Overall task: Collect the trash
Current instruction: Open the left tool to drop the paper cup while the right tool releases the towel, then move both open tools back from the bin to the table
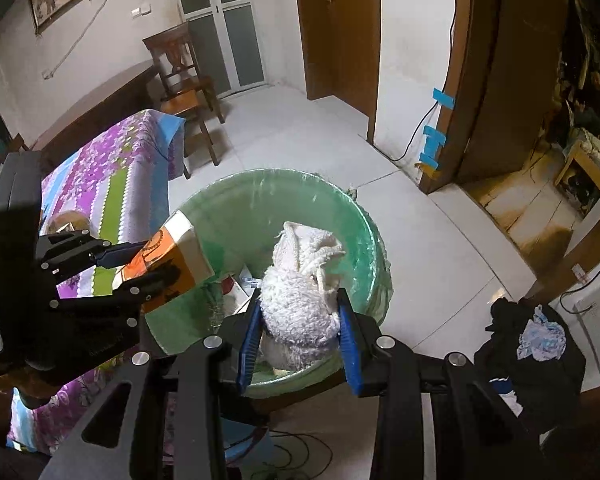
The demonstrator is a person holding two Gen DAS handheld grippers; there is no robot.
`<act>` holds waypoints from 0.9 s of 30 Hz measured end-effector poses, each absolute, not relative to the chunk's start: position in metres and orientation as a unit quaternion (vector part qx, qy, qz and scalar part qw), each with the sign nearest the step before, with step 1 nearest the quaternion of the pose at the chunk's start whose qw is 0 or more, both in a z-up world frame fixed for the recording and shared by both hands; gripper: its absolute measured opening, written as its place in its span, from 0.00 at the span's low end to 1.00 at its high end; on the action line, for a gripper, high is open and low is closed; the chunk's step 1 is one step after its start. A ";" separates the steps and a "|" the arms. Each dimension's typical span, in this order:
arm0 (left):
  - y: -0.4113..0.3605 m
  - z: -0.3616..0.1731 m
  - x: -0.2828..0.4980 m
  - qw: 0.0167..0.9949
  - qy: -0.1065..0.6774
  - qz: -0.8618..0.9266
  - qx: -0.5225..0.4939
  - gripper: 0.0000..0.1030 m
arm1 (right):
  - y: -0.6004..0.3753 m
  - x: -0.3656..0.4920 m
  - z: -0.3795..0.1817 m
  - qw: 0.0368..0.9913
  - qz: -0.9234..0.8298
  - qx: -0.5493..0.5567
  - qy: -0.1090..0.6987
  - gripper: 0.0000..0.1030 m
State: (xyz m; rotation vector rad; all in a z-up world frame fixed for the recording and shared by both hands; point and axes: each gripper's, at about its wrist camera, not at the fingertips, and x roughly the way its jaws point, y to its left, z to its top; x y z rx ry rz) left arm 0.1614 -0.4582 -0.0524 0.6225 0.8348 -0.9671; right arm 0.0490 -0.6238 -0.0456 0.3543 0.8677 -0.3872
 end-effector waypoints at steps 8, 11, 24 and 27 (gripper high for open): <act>-0.457 -0.044 0.169 0.773 0.375 -0.431 0.275 0.55 | -0.628 0.060 -0.038 0.881 -0.188 0.159 0.404 0.43; -0.452 -0.040 0.171 0.776 0.375 -0.430 0.269 0.56 | -0.632 0.065 -0.036 0.883 -0.194 0.159 0.397 0.48; -0.419 -0.021 0.160 0.794 0.350 -0.430 0.248 0.68 | -0.633 0.051 -0.060 0.880 -0.200 0.204 0.380 0.50; -0.396 -0.004 0.153 0.799 0.339 -0.445 0.222 0.72 | -0.622 0.043 -0.060 0.886 -0.205 0.199 0.365 0.52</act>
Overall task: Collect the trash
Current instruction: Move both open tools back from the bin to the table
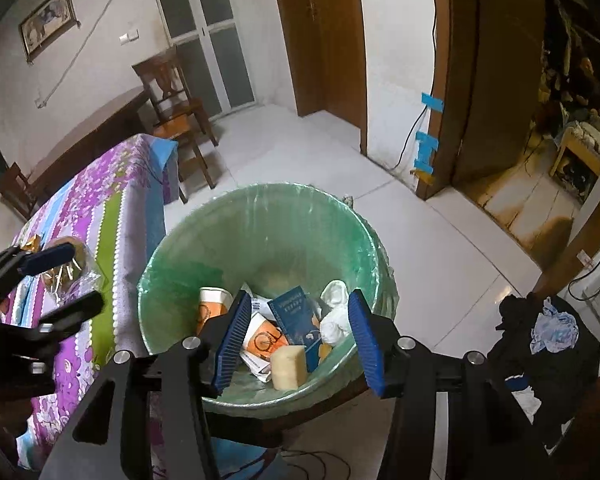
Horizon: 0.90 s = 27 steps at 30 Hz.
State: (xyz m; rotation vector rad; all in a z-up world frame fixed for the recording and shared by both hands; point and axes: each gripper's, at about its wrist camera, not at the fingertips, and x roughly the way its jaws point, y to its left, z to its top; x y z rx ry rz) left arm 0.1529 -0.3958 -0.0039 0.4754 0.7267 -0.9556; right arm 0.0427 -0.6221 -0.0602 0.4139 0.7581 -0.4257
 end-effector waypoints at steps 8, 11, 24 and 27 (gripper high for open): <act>-0.320 0.023 0.160 0.828 0.320 -0.431 0.162 0.80 | -0.573 0.032 -0.043 0.914 -0.175 0.180 0.319 0.64; -0.278 0.026 0.172 0.847 0.322 -0.398 0.141 0.80 | -0.547 0.037 -0.034 0.924 -0.153 0.166 0.307 0.66; -0.072 -0.006 0.204 0.910 0.372 -0.179 0.044 0.80 | -0.429 0.084 -0.019 0.954 -0.038 0.105 0.279 0.71; -0.051 -0.021 0.191 0.907 0.384 -0.167 0.039 0.80 | -0.403 0.104 -0.024 0.952 -0.008 0.105 0.288 0.71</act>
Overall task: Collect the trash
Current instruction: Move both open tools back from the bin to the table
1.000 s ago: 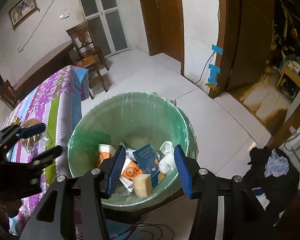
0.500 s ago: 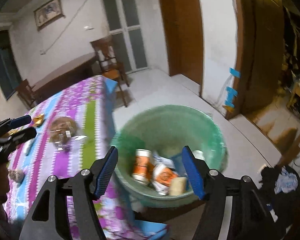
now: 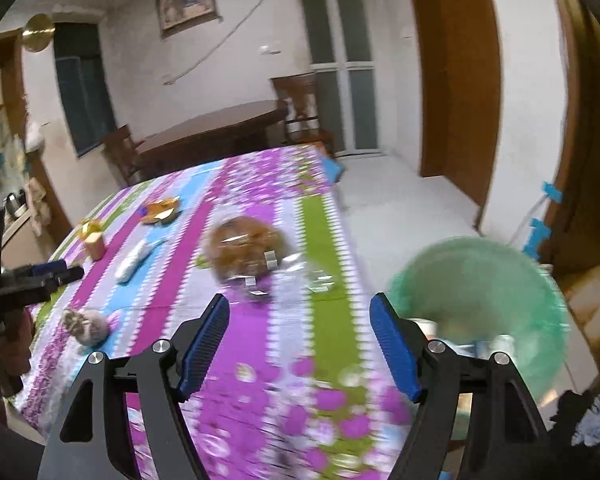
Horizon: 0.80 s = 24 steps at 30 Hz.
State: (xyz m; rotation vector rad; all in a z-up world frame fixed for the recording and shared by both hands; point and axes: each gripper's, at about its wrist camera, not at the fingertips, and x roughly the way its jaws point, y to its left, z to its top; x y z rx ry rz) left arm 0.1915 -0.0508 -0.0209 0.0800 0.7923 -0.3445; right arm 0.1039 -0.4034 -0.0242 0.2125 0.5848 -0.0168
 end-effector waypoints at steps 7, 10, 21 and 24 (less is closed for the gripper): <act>-0.010 -0.029 0.157 0.910 0.379 -0.165 0.028 0.80 | -0.339 0.137 -0.043 0.941 0.056 0.088 0.321 0.71; 0.002 -0.026 0.144 0.913 0.369 -0.173 0.023 0.80 | -0.317 0.144 -0.049 0.936 0.077 0.083 0.334 0.71; 0.036 -0.015 0.126 0.922 0.346 -0.172 0.015 0.81 | -0.236 0.156 -0.060 0.911 0.173 0.066 0.369 0.71; 0.058 -0.006 0.128 0.931 0.333 -0.151 -0.005 0.84 | -0.221 0.157 -0.060 0.906 0.188 0.058 0.375 0.71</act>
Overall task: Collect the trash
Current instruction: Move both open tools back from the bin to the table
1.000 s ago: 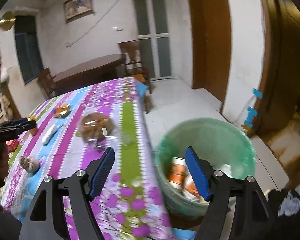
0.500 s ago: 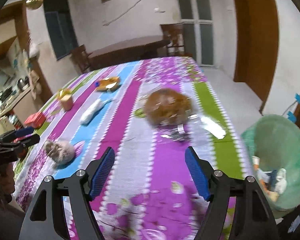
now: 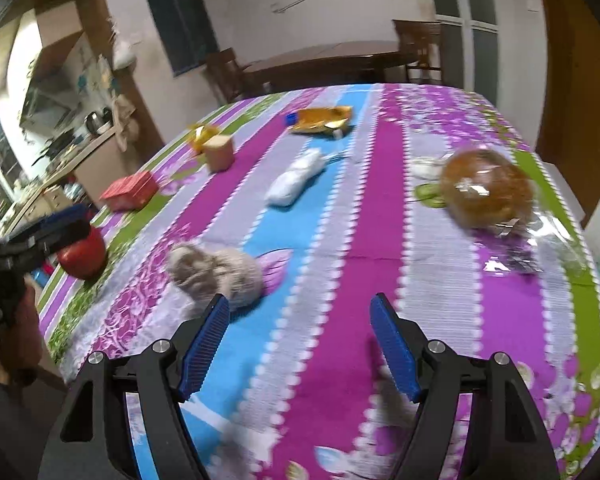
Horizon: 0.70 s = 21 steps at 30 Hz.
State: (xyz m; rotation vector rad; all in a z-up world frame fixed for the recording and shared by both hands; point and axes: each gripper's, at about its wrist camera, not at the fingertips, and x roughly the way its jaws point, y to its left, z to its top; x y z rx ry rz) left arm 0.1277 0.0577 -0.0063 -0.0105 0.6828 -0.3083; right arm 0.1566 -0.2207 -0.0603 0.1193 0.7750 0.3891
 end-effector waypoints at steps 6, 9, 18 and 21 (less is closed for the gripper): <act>0.086 0.016 0.140 0.943 0.318 -0.097 -0.027 0.87 | -0.205 0.165 -0.061 0.898 0.201 0.055 0.387 0.72; 0.091 0.032 0.151 0.948 0.305 -0.082 -0.046 0.87 | -0.205 0.175 -0.051 0.904 0.194 0.055 0.377 0.72; 0.055 0.046 0.206 0.953 0.300 -0.023 -0.049 0.87 | -0.203 0.184 -0.041 0.902 0.215 0.059 0.369 0.74; 0.035 0.034 0.236 0.949 0.315 0.000 -0.026 0.87 | -0.189 0.178 -0.046 0.894 0.239 0.046 0.377 0.80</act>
